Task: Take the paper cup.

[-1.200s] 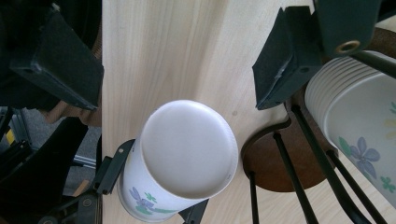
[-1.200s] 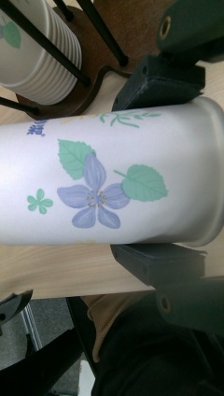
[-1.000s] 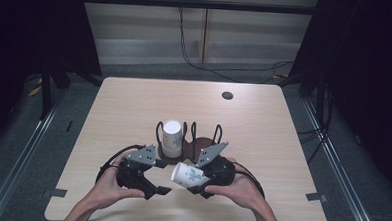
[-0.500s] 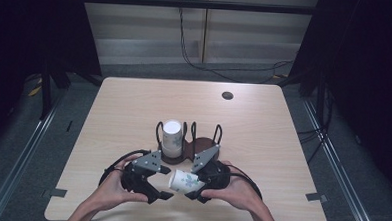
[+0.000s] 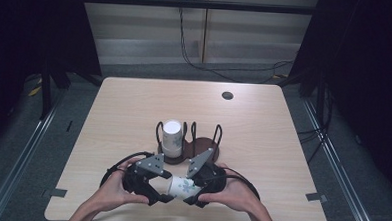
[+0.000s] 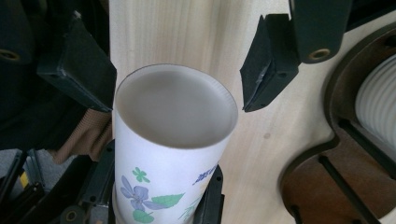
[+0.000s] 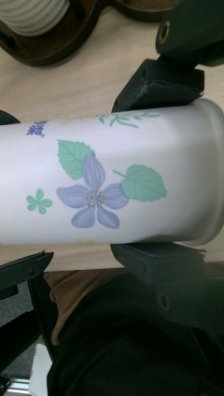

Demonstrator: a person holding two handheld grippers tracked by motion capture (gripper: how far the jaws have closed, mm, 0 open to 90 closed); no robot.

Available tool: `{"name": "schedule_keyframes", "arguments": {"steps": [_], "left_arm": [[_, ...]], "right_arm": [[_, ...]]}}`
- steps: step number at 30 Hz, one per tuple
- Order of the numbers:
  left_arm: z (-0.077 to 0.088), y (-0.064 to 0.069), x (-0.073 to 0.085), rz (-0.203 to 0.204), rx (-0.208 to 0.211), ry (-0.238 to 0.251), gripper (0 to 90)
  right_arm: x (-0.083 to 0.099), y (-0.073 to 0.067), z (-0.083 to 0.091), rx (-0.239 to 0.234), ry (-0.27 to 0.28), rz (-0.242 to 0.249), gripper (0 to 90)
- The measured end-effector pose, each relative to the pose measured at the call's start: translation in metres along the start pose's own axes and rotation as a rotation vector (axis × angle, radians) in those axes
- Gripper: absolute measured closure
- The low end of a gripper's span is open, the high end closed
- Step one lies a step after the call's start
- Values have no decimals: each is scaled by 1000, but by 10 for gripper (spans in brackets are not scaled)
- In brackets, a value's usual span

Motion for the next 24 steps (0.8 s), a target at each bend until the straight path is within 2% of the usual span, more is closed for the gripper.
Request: {"name": "schedule_keyframes", "arguments": {"steps": [6,8,13,21,24], "left_arm": [[-2,3,-1,8,14,-13,289],[-1,2,-2,9,11,-7,338],[-1,3,-1,-2,16,-20,338],[-3,5,-4,10,23,-7,288],[-2,7,-4,2,31,-10,333]], "right_arm": [[1,-4,-3,-17,-20,8,346],[0,-1,-3,1,-15,20,347],[-1,-2,-4,-5,-16,21,348],[-5,-6,-6,4,-19,40,347],[-6,-7,-7,6,-20,47,349]]}}
Point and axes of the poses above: each handheld gripper's, and its own axes: z roughly backward along the jaws, x roughly out of its underside, y roughly to its right, the point moved 10 cm from there along -z, roughly forward along the jaws, and after that the axes turned 5 degrees about -x, right-handed, at the moved point
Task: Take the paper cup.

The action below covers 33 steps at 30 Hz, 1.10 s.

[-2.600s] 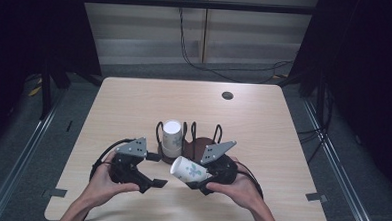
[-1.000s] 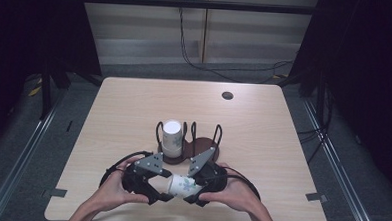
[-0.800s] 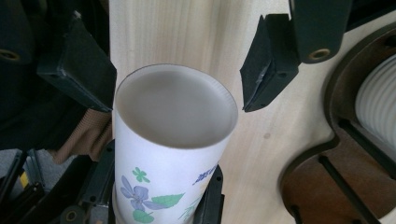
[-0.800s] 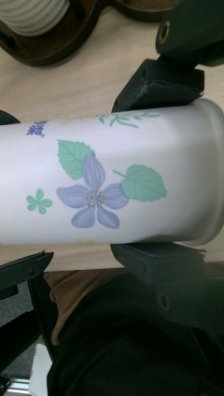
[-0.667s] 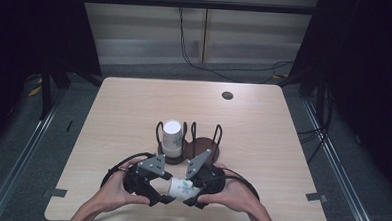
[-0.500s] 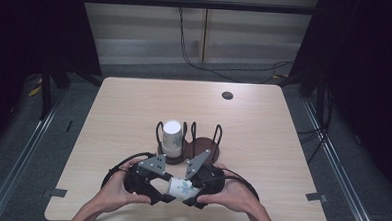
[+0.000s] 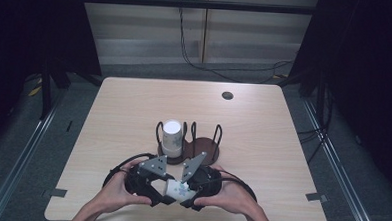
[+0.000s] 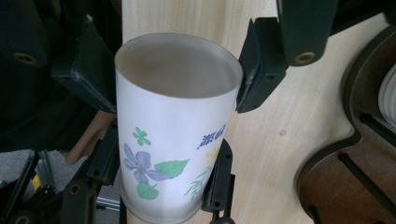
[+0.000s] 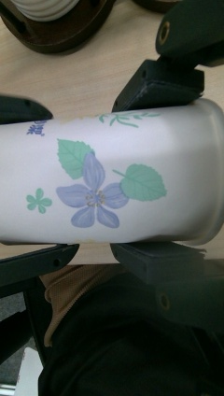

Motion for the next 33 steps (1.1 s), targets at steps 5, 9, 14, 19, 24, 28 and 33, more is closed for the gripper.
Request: {"name": "schedule_keyframes", "arguments": {"steps": [5,9,14,19,24,28,33], "left_arm": [[-3,1,2,-6,5,-18,333],[-2,0,3,0,6,-18,331],[-2,1,5,-22,3,-31,346],[-2,2,3,-19,15,-19,357],[1,3,1,-5,29,3,369],[0,2,1,10,27,9,369],[1,2,1,14,32,16,368]], "right_arm": [[2,-2,-1,-4,-19,-6,348],[0,-1,-2,1,-16,-2,346],[1,-2,-3,-8,-20,-1,346],[2,-2,-2,-20,-20,0,322],[0,1,2,-28,36,-6,286],[0,3,3,-23,50,-15,243],[-1,7,6,1,91,-33,147]]}}
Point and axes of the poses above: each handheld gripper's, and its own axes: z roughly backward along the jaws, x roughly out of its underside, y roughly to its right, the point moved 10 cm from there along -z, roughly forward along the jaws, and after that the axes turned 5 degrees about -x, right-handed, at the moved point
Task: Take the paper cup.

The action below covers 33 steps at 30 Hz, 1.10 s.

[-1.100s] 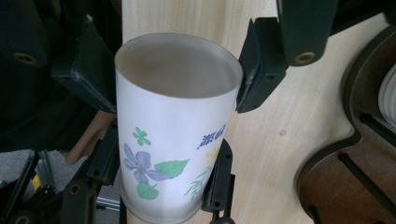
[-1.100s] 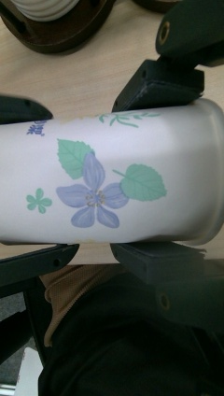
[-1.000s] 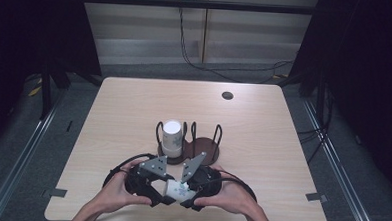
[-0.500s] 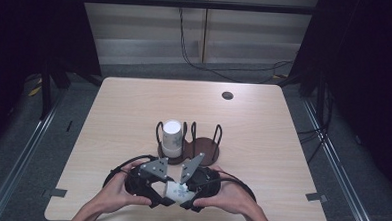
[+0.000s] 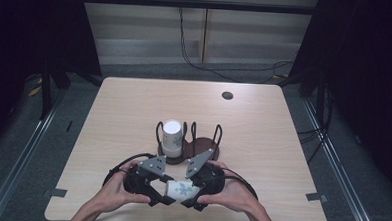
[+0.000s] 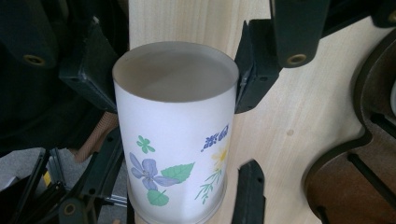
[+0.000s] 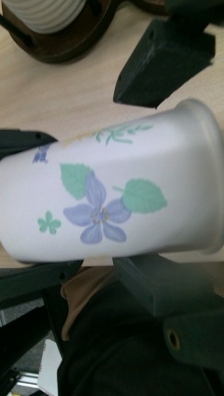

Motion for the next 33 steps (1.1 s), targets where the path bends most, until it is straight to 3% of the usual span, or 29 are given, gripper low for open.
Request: {"name": "schedule_keyframes", "arguments": {"steps": [9,16,33], "left_arm": [[0,-2,2,5,-11,-4,366],[7,-12,1,38,-59,42,365],[14,-15,-2,52,-78,99,365]], "right_arm": [[-2,2,9,-13,66,-26,142],[-2,6,15,9,108,-40,142],[0,16,33,33,227,-69,142]]}}
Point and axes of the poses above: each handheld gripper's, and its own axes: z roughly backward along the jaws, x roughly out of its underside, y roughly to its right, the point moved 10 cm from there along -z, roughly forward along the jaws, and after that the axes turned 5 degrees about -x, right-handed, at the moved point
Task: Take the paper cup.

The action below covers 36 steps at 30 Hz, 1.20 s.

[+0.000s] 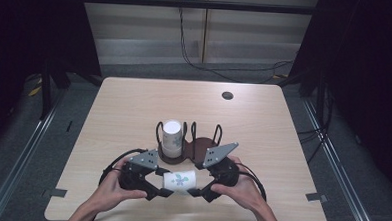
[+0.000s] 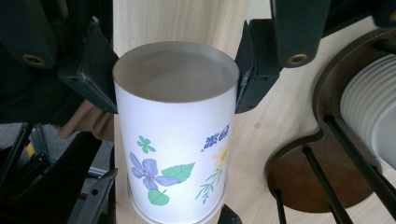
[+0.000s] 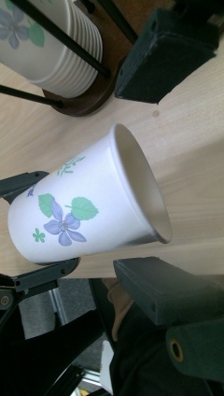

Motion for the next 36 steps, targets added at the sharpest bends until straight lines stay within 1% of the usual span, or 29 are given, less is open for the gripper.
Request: {"name": "schedule_keyframes", "arguments": {"steps": [1,3,4,5,7,11,16,21,24,27,29,31,34,36], "left_arm": [[1,0,0,-1,4,3,365],[1,0,0,-1,-2,6,365],[1,0,-1,4,0,13,365],[1,0,-2,6,0,19,365],[1,0,-3,-6,-1,27,365],[4,-1,-6,-2,-3,59,365],[7,-2,-9,5,-2,103,365],[9,-3,-12,16,0,142,364],[9,-4,-13,18,-14,159,363],[10,-3,-14,14,-5,167,363],[9,-1,-15,21,4,178,363],[9,-1,-16,17,8,189,363],[10,0,-18,18,11,209,363],[11,1,-19,22,16,218,362]], "right_arm": [[0,0,2,0,10,-5,142],[0,1,4,0,22,-16,142],[0,1,5,-10,26,-16,142],[1,1,6,-9,23,-14,142],[3,1,6,-9,24,-15,142],[5,2,8,-10,37,-26,142],[2,4,11,-9,76,-31,142],[0,3,12,-16,100,-23,141],[0,3,13,-14,109,-20,141],[-2,3,15,-23,137,-31,141],[-4,3,16,-32,160,-35,141],[-6,1,18,-48,178,-42,140],[-7,1,18,-52,185,-41,140],[-7,2,18,-46,188,-39,141]]}}
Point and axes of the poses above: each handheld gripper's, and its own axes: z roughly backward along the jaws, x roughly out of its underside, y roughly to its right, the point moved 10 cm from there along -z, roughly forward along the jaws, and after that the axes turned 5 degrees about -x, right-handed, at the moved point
